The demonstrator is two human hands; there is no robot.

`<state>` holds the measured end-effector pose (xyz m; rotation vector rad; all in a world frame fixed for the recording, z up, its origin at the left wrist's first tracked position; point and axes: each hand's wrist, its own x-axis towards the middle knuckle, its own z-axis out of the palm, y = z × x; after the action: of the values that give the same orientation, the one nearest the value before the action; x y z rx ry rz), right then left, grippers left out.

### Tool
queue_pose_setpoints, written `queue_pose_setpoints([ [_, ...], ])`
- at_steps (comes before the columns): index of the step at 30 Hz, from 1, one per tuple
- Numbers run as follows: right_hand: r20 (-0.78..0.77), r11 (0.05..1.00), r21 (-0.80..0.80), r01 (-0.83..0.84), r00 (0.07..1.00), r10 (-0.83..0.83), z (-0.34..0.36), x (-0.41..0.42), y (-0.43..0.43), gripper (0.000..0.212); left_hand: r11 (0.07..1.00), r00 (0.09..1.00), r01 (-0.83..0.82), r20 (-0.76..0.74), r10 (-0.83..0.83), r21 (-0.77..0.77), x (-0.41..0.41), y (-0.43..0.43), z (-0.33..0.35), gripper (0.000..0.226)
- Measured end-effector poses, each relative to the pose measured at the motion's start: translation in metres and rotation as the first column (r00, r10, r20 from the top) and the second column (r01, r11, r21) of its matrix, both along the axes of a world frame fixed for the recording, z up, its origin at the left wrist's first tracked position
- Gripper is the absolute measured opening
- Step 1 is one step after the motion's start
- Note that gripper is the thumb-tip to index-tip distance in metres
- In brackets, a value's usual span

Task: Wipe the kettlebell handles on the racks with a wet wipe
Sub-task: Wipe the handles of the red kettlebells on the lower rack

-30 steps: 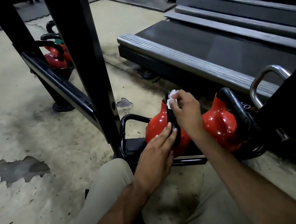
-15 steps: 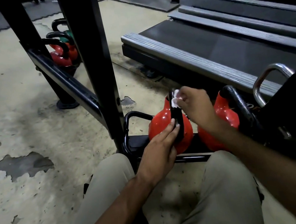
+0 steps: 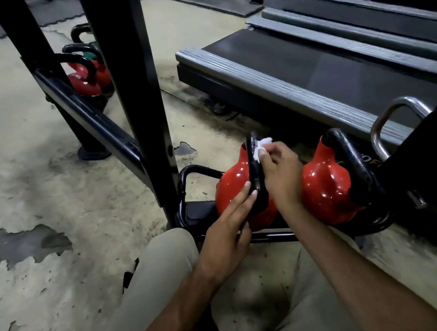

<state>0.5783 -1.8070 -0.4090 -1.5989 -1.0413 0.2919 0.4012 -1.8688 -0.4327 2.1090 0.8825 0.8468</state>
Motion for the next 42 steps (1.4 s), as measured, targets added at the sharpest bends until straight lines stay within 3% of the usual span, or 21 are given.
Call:
queue_pose_setpoints([
  [2,0.400,0.992,0.016,-0.122,0.910,0.106,0.011,0.013,0.006,0.008,1.000,1.000,-0.011,-0.008,0.011,-0.025,-0.005,-0.004,-0.012,0.077],
  [5,0.762,0.906,-0.364,-0.218,0.489,0.424,0.041,0.026,0.034,0.019,0.998,1.000,-0.007,-0.021,0.006,-0.056,-0.004,-0.005,-0.019,0.079],
  [8,0.663,0.665,-0.744,-0.066,0.055,0.747,0.074,0.018,0.062,0.028,0.999,1.000,-0.021,-0.020,0.020,-0.037,-0.002,0.002,-0.015,0.078],
  [11,0.504,0.549,-0.819,0.166,-0.248,0.827,0.097,-0.004,0.072,0.028,0.999,1.000,-0.014,-0.022,0.013,-0.052,-0.004,0.008,-0.016,0.077],
  [14,0.529,0.562,-0.819,0.119,-0.225,0.818,0.096,0.000,0.067,0.024,0.997,1.000,-0.007,-0.002,0.007,-0.072,-0.004,0.009,-0.017,0.074],
  [16,0.696,0.691,-0.718,-0.087,-0.057,0.716,0.083,0.020,0.049,0.026,0.997,1.000,-0.003,0.012,0.004,-0.079,-0.004,0.007,-0.018,0.078],
  [17,0.773,0.775,-0.602,-0.192,0.104,0.626,0.071,0.028,0.035,0.026,0.997,1.000,0.001,0.024,0.000,-0.077,-0.004,0.006,-0.018,0.079],
  [19,0.736,0.927,-0.273,-0.256,0.565,0.373,0.039,0.032,0.005,0.020,0.998,0.998,0.007,0.057,-0.003,-0.063,-0.004,0.006,-0.018,0.074],
  [21,0.345,0.985,-0.103,-0.135,0.924,0.163,0.002,0.021,-0.012,0.017,0.998,0.996,-0.011,0.092,0.016,-0.055,-0.003,0.010,-0.018,0.068],
  [22,0.077,0.988,-0.100,-0.120,0.989,0.128,-0.011,0.011,-0.015,0.021,0.998,0.994,-0.022,0.107,0.028,-0.062,-0.002,0.012,-0.019,0.065],
  [23,-0.206,0.983,-0.108,-0.147,0.971,0.122,-0.018,0.003,-0.013,0.026,0.997,0.992,-0.029,0.118,0.037,-0.073,-0.002,0.013,-0.019,0.063],
  [25,-0.715,0.964,-0.086,-0.252,0.689,0.116,-0.006,-0.006,-0.004,0.039,0.996,0.991,-0.027,0.131,0.038,-0.082,-0.002,0.012,-0.020,0.061],
  [27,-0.924,0.926,-0.002,-0.376,0.355,0.142,0.013,-0.004,0.008,0.056,0.998,0.989,-0.017,0.144,0.026,-0.067,-0.002,0.011,-0.021,0.061],
  [28,-0.952,0.926,0.019,-0.377,0.277,0.132,0.021,-0.001,0.014,0.057,0.998,0.988,-0.013,0.150,0.022,-0.063,-0.002,0.010,-0.021,0.061],
  [30,-0.960,0.944,-0.013,-0.331,0.269,0.081,0.029,-0.001,0.019,0.046,0.997,0.986,-0.020,0.162,0.031,-0.071,-0.002,0.011,-0.021,0.061],
  [32,-0.924,0.965,-0.052,-0.255,0.378,0.050,0.023,-0.007,0.012,0.032,0.995,0.984,-0.027,0.174,0.043,-0.094,-0.002,0.013,-0.020,0.061],
  [34,-0.715,0.992,-0.078,-0.096,0.699,0.011,0.010,-0.013,0.001,0.019,0.994,0.982,-0.033,0.179,0.052,-0.109,-0.001,0.014,-0.020,0.062],
  [35,-0.477,0.997,-0.073,-0.026,0.879,-0.012,0.006,-0.012,-0.001,0.014,0.993,0.983,-0.033,0.175,0.052,-0.110,-0.001,0.014,-0.019,0.062],
  [37,0.069,0.999,-0.037,-0.009,0.998,0.012,0.007,-0.005,0.006,0.012,0.993,0.985,-0.029,0.166,0.048,-0.110,-0.001,0.014,-0.020,0.062],
  [39,0.489,0.978,-0.156,-0.139,0.849,0.199,0.013,0.001,0.022,0.022,0.992,0.985,-0.030,0.164,0.050,-0.120,-0.002,0.014,-0.020,0.061],
  [42,0.761,0.824,-0.563,-0.068,0.347,0.548,0.034,0.003,0.044,0.039,0.990,0.985,-0.039,0.164,0.062,-0.136,-0.001,0.014,-0.018,0.061],
])
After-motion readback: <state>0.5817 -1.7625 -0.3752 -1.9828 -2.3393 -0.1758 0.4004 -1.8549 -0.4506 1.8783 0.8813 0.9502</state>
